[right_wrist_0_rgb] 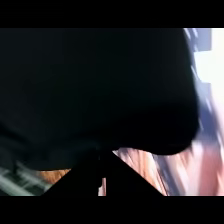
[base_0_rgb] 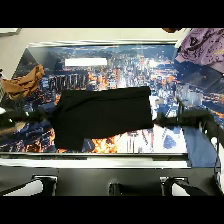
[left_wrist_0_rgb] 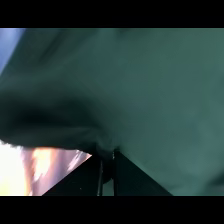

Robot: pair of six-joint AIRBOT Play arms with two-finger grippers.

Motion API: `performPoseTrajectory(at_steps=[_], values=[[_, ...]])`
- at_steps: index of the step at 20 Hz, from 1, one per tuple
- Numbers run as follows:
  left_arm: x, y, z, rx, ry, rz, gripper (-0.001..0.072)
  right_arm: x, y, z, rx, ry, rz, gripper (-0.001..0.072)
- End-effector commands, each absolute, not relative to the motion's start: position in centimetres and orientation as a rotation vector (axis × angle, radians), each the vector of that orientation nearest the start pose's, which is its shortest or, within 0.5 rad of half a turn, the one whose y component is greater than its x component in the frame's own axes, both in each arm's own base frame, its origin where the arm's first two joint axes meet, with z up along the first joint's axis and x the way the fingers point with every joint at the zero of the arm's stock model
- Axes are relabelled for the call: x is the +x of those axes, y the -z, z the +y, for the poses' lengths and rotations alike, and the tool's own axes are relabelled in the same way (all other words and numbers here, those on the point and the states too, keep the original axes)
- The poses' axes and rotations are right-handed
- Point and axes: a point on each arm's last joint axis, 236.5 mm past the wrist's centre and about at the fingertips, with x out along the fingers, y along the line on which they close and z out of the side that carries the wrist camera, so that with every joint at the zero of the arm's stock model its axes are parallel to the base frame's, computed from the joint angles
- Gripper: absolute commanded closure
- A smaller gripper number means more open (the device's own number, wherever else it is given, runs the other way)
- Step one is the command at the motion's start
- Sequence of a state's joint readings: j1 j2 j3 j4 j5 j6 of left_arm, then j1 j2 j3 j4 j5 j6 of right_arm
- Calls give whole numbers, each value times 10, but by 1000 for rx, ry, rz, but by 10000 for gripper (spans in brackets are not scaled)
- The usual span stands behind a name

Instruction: Fold the clothes and pants, and hang the long-sleeved shirts on hangers.

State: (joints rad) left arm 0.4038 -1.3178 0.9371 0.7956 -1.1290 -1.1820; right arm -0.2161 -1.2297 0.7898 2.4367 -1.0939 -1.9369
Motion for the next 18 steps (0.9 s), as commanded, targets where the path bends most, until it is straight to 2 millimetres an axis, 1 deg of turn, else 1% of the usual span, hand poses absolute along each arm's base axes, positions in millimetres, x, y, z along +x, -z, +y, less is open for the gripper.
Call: performPoseTrajectory(at_steps=[1, 2, 3, 4, 5, 6, 7, 8, 9, 10, 11, 13, 14, 16, 17, 18], values=[[441, -83, 8, -560, 222, 959, 689, 429, -95, 84, 571, -346, 941, 685], [458, -128, 17, -473, 203, 872, 689, 445, -141, 79, 538, -347, 847, 685], [469, -173, 27, -410, 167, 785, 689, 457, -194, 73, 491, -346, 745, 685], [475, -226, 36, -357, 134, 682, 689, 459, -242, 71, 453, -354, 662, 685], [473, -279, 41, -312, 112, 579, 689, 454, -291, 70, 405, -362, 580, 685], [464, -325, 44, -280, 92, 490, 689, 442, -335, 70, 363, -372, 513, 685], [448, -369, 46, -242, 66, 405, 688, 426, -370, 72, 322, -383, 459, 685], [428, -403, 47, -212, 39, 338, 688, 408, -399, 73, 292, -387, 413, 685], [405, -435, 47, -197, 9, 269, 688, 386, -426, 76, 270, -393, 368, 684], [380, -456, 47, -182, -21, 215, 689, 362, -448, 79, 253, -399, 322, 684], [354, -472, 47, -163, -51, 174, 688, 339, -463, 81, 242, -398, 280, 684], [307, -489, 43, -128, -93, 120, 688, 292, -486, 84, 224, -387, 221, 684], [288, -493, 41, -117, -108, 100, 688, 271, -494, 82, 222, -370, 196, 684], [258, -498, 41, -121, -146, 69, 688, 244, -504, 76, 232, -327, 156, 684], [250, -497, 40, -126, -154, 73, 688, 236, -508, 73, 241, -306, 141, 684], [247, -494, 39, -126, -153, 87, 688, 234, -508, 68, 248, -285, 138, 684]])
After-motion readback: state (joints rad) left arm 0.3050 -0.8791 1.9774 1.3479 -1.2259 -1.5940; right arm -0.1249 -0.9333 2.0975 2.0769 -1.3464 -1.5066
